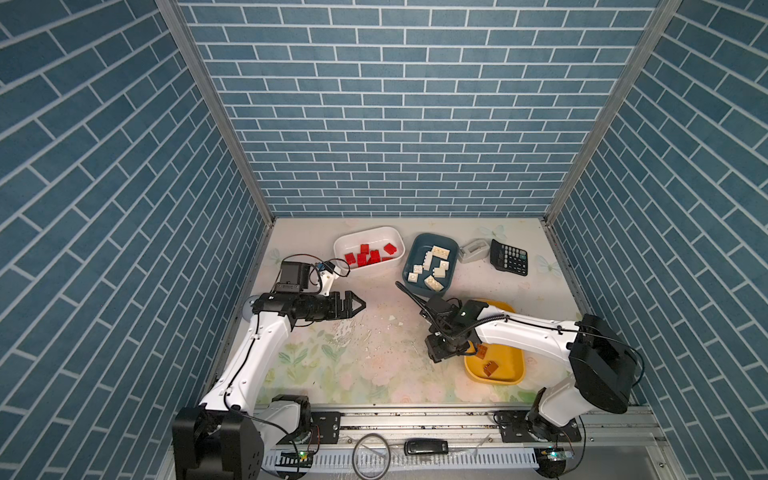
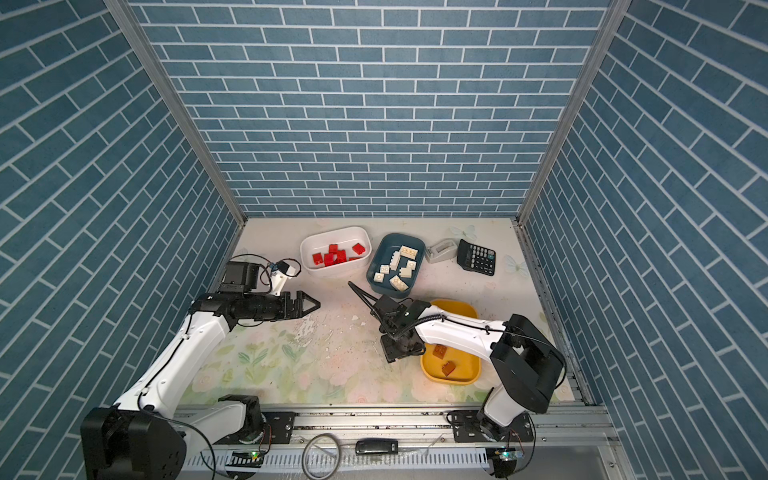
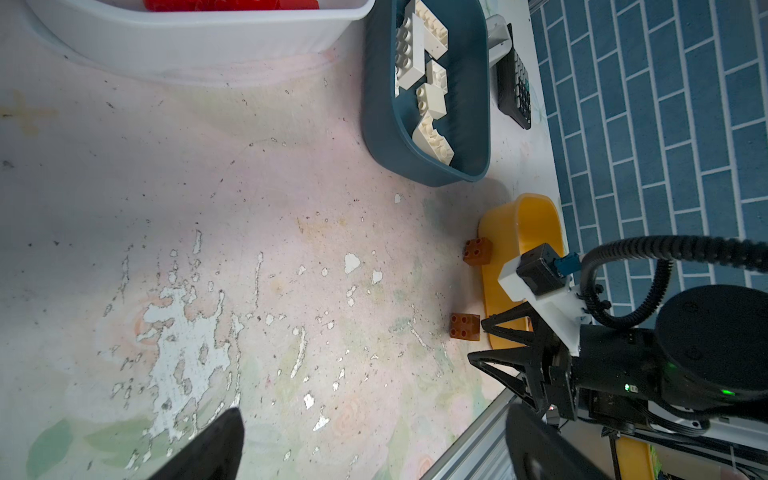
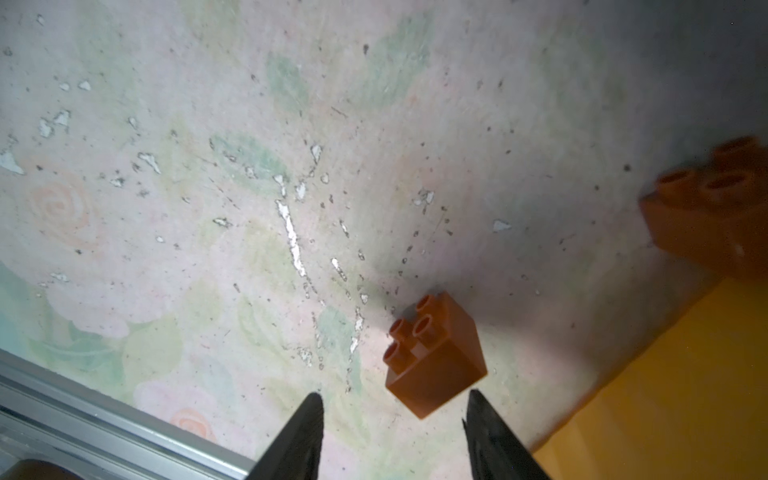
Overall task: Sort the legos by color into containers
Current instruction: 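Lower the right gripper and grasp the brown 2x2 brick, then carry the brown brick with the right gripper over the yellow tray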
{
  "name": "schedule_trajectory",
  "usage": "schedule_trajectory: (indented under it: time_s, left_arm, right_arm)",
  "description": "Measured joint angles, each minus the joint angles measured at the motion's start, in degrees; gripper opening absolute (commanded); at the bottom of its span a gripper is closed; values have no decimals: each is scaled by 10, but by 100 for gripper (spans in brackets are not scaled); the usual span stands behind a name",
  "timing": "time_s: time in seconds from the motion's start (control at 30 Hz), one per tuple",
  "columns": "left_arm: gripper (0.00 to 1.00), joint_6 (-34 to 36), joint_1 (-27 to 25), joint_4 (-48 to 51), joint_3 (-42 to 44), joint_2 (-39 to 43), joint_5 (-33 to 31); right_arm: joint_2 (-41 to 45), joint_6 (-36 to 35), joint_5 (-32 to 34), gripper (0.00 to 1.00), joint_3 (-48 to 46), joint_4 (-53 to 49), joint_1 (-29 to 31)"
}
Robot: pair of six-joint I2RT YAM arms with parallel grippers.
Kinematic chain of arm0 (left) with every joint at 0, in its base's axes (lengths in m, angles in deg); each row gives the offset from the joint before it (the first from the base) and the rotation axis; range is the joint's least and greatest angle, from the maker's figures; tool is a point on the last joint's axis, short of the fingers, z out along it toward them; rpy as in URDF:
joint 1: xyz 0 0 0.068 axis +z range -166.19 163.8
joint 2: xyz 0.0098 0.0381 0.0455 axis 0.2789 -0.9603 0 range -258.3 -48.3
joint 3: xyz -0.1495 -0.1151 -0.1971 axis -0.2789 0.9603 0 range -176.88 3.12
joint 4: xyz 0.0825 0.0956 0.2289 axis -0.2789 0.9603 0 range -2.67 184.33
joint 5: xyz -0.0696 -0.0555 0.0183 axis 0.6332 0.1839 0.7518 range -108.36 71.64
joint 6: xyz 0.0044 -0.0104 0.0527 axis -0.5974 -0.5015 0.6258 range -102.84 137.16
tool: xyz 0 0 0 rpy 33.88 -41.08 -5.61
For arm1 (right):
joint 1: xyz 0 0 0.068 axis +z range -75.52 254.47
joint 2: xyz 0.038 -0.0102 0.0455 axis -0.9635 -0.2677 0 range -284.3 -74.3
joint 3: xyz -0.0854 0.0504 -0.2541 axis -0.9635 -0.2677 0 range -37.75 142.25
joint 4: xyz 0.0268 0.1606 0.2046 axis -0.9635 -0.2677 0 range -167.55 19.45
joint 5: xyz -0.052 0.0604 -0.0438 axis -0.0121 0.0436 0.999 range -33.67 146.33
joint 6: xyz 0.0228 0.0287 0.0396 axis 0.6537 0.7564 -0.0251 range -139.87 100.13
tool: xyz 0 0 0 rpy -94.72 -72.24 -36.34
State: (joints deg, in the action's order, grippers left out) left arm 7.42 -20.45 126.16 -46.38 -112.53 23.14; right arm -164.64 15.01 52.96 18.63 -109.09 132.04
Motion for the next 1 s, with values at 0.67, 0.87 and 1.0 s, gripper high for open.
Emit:
schedule_trajectory:
  time_s: [0.67,0.87,1.0]
  left_arm:
    - [99,3,0,7,-3,0,10]
    - [100,3,0,7,-7,-1,14]
    - [99,-7,0,-3,-7,-1,23]
  right_arm:
    - [-90,-15,57,26,41,15,7]
    - [-94,-23,73,16,55,-4,7]
    - [-63,-23,89,14,60,-38,4]
